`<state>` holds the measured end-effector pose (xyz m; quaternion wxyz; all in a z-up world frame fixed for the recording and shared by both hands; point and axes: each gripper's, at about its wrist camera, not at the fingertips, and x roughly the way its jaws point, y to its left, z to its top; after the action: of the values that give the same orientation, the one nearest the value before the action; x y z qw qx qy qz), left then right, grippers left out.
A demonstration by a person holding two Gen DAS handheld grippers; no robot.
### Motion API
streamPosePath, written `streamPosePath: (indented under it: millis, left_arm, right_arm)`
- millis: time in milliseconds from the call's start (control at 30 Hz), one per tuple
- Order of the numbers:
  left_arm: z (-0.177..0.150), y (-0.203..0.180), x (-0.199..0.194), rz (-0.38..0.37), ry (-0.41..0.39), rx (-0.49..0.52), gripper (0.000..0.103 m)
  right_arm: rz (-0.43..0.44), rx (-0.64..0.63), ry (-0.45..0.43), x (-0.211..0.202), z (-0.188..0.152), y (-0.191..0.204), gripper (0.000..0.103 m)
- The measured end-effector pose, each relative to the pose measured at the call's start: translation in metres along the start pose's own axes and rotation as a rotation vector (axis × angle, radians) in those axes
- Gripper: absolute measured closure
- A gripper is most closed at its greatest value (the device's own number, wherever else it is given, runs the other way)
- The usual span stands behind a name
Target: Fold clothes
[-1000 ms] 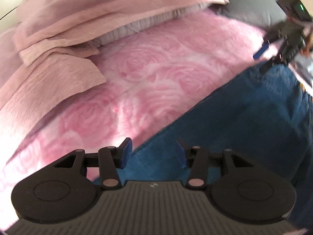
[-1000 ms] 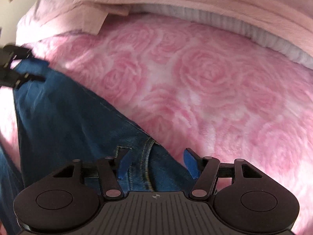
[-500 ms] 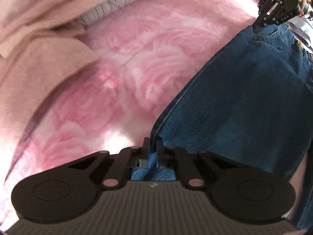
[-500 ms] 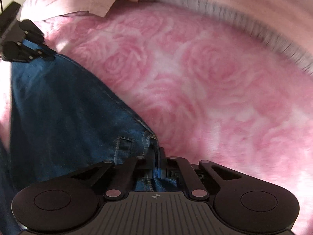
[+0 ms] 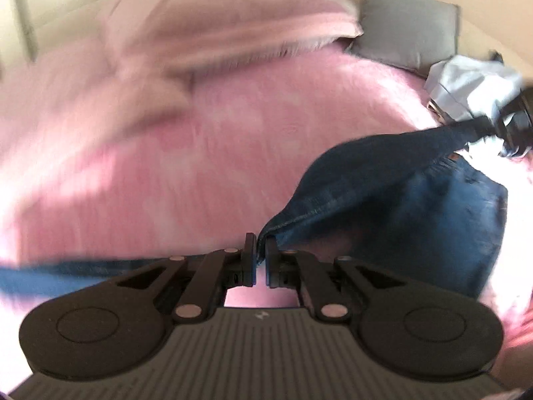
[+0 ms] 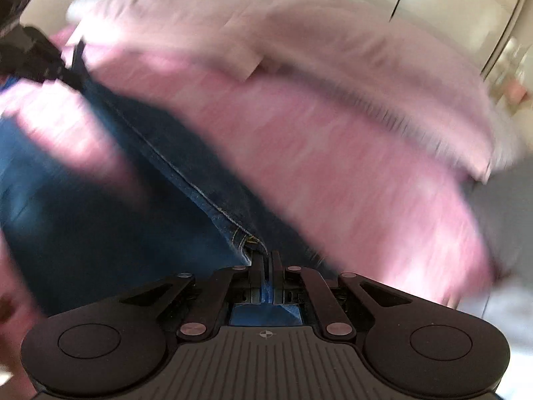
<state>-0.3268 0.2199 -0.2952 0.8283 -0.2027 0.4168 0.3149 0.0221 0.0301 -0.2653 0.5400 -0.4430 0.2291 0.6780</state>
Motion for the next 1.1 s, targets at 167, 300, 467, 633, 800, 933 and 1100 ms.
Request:
streamPosePath:
  millis: [167,300,467,633,800,933,1100]
  left_arm:
    - [-0.080,-0.021,0.008,-0.013,0.233,-0.303,0.089]
    - [-0.099,-0.014,0.005,-0.065,0.208,-0.498,0.073]
    - [-0.114,0.036,0.001,0.020,0.105,-0.813,0.069]
    - [-0.137,0.078,0.001,0.137,0.002,-1.107,0.068]
    - [-0.159,0.094,0.011,0.191,-0.085,-1.326,0.066]
    - [-0.165,0.095,0.020,0.186,-0.152,-1.401,0.061]
    - [-0.163,0.088,0.023,0.189,-0.187,-1.409,0.057]
  right_arm:
    - [0.026,0.146,0.335,0.016,-0.063,0.065,0.095]
    - [-0.021,0.501,0.328,0.018,-0.084,0.052,0.076]
    - [-0.028,1.135,0.108,0.007,-0.109,0.010,0.053]
    - [-0.027,1.518,-0.058,0.009,-0.140,-0.003,0.053]
    - [-0.037,1.600,-0.123,0.014,-0.152,-0.005,0.053]
    - [-0.021,1.692,-0.181,0.023,-0.167,-0.023,0.053]
    - [-0.045,1.731,-0.205,0.025,-0.184,-0.039,0.053]
